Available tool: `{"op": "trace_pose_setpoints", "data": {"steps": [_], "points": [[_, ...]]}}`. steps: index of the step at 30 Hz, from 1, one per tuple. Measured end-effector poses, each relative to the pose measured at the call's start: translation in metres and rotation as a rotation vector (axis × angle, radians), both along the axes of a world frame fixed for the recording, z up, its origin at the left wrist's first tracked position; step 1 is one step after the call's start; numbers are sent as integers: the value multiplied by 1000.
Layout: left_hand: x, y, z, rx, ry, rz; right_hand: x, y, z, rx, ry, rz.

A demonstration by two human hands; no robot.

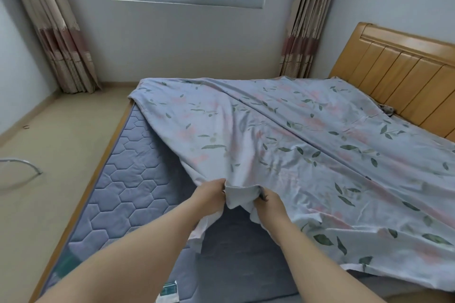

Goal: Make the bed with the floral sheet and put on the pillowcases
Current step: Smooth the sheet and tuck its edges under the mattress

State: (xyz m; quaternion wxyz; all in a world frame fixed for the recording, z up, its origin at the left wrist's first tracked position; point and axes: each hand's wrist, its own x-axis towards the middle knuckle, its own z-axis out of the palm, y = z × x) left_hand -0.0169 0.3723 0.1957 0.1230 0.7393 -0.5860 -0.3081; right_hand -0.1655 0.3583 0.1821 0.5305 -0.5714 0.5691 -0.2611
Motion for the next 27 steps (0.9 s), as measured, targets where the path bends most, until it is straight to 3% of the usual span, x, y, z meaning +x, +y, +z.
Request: {"op": "trace_pose_setpoints", "data": {"steps": [7, 12, 16, 18, 24, 27], "points": [[35, 45, -24, 184, 247, 188, 32, 38, -14, 175, 24, 75], [51, 82, -35, 420, 627, 237, 44, 62, -13, 369, -15, 126], [69, 99, -40, 589, 663, 258, 56, 79, -16, 442, 73, 205], [83, 103, -47, 528, 601, 283, 65, 87, -21, 422, 98, 181], [101, 106, -64, 95, 458, 333, 76, 105, -41, 301, 131, -20], [107, 107, -64, -3, 227, 306, 74, 112, -53, 219, 264, -61]]}}
